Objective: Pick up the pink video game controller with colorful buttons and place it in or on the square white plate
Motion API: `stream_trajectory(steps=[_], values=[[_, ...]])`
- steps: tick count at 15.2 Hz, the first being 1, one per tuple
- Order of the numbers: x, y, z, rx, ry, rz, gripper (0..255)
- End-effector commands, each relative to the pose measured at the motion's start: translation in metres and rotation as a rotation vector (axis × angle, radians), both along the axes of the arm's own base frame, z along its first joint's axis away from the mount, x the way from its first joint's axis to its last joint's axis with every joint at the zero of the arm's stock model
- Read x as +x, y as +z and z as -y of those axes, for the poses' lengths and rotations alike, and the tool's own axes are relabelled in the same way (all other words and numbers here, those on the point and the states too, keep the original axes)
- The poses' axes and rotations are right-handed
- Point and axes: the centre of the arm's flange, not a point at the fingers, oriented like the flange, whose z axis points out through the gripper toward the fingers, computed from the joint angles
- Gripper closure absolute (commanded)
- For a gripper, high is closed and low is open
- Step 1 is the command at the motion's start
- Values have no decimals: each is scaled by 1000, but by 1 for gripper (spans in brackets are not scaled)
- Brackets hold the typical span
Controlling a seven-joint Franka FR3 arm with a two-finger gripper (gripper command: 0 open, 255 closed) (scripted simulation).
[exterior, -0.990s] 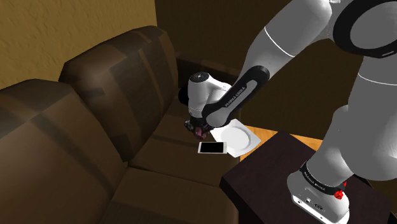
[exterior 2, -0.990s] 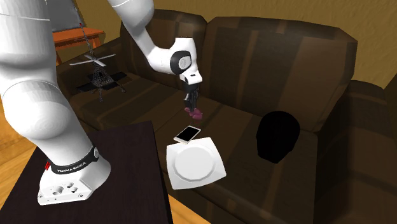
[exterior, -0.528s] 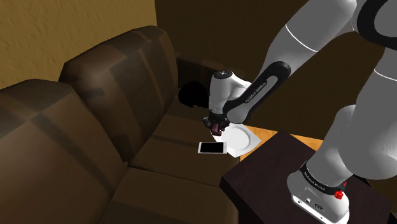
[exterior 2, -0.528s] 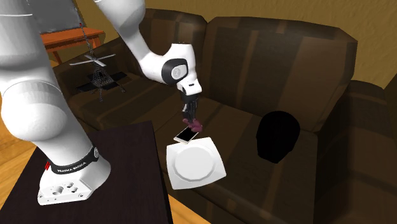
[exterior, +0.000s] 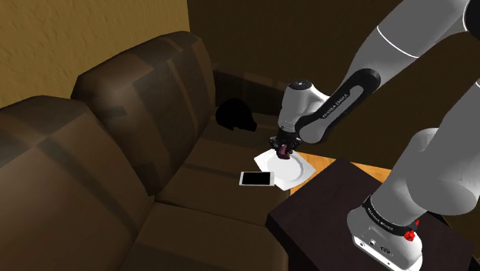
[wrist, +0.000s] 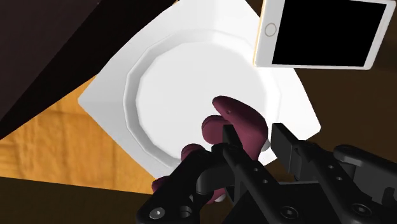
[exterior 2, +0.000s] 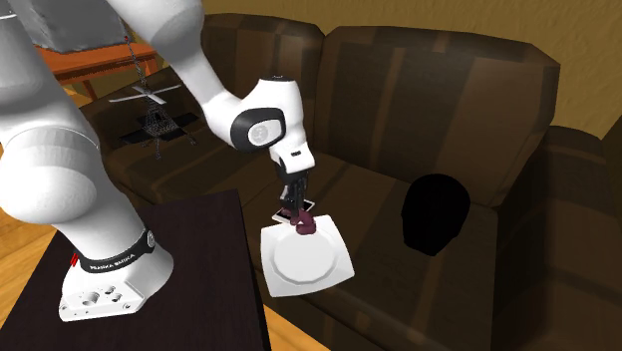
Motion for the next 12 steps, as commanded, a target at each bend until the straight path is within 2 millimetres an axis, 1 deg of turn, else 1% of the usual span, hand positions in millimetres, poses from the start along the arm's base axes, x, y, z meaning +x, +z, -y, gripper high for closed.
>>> stream_trajectory(steps=[1, 12], values=[[-11, -2, 25, 1, 1, 0, 255], [-11, -60, 25, 1, 1, 0, 255]])
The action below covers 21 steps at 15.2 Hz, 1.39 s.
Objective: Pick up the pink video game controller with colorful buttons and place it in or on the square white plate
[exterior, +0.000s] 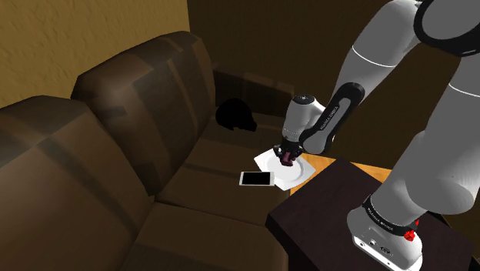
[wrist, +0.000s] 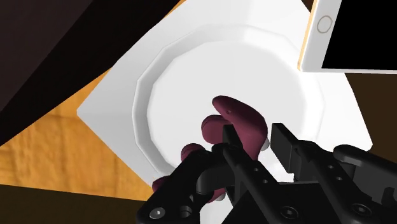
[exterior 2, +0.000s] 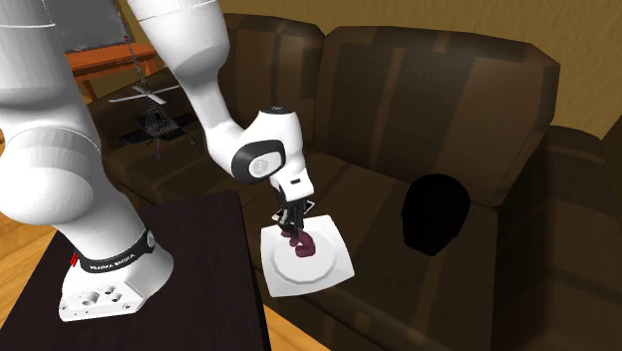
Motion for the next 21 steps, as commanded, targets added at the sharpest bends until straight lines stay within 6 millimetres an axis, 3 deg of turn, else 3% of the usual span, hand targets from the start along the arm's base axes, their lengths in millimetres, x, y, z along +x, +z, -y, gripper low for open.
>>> stream_trajectory(steps=[1, 4, 11, 12, 17, 21], values=[[0, -11, -1, 0, 0, 1, 255], [0, -25, -1, 0, 0, 1, 255], [0, -25, -1, 0, 0, 1, 255], [0, -25, -1, 0, 0, 1, 0], [0, -25, -1, 0, 0, 1, 0], [-3, 24, -6, 0, 0, 1, 0]])
